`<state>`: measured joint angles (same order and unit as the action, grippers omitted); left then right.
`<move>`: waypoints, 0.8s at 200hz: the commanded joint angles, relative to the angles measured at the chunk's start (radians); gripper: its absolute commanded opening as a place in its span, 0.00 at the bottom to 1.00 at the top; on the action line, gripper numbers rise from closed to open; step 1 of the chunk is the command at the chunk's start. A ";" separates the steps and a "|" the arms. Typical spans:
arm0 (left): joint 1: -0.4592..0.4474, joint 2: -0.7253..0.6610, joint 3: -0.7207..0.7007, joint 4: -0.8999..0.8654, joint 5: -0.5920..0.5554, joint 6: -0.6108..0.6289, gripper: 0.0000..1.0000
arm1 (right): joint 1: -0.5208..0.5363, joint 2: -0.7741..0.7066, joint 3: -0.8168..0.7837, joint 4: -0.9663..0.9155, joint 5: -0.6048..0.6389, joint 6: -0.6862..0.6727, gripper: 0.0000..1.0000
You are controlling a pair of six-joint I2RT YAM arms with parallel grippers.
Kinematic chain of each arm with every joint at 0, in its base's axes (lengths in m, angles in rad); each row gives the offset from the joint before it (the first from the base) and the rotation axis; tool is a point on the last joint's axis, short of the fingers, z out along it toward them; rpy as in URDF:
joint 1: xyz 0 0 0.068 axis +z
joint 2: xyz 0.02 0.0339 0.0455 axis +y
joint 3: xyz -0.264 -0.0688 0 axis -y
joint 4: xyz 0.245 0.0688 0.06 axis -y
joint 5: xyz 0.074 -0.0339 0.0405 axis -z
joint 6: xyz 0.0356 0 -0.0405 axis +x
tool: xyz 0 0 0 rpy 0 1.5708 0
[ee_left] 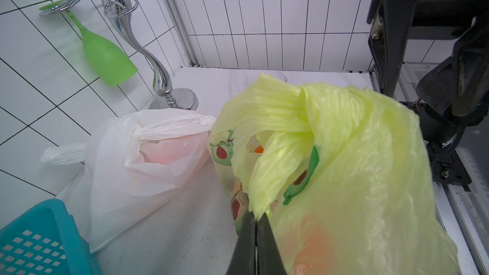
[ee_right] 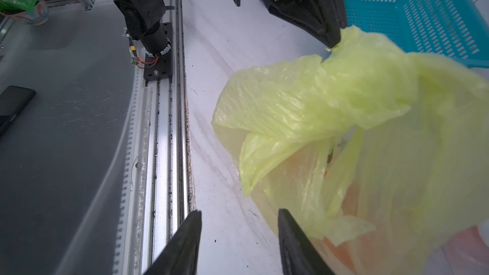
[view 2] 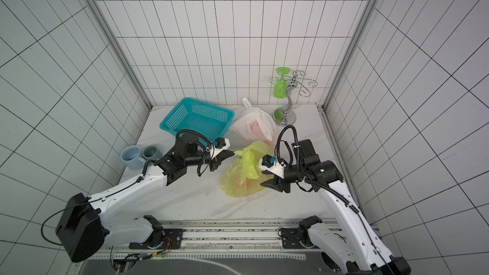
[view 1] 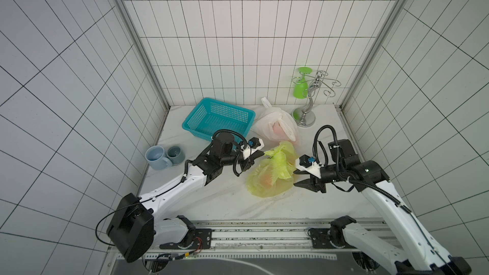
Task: Place the oranges into plastic bags & tie knots
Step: Tie the plastic bag at the center of the board.
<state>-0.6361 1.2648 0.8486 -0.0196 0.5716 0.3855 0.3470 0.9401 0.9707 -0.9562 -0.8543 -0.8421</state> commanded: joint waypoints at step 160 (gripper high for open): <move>-0.010 -0.010 0.028 -0.020 -0.007 0.026 0.00 | 0.059 0.144 0.002 0.238 0.026 0.272 0.17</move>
<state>-0.6407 1.2655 0.8581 -0.0269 0.5686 0.3866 0.4080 1.0985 0.9699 -0.7387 -0.8669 -0.6052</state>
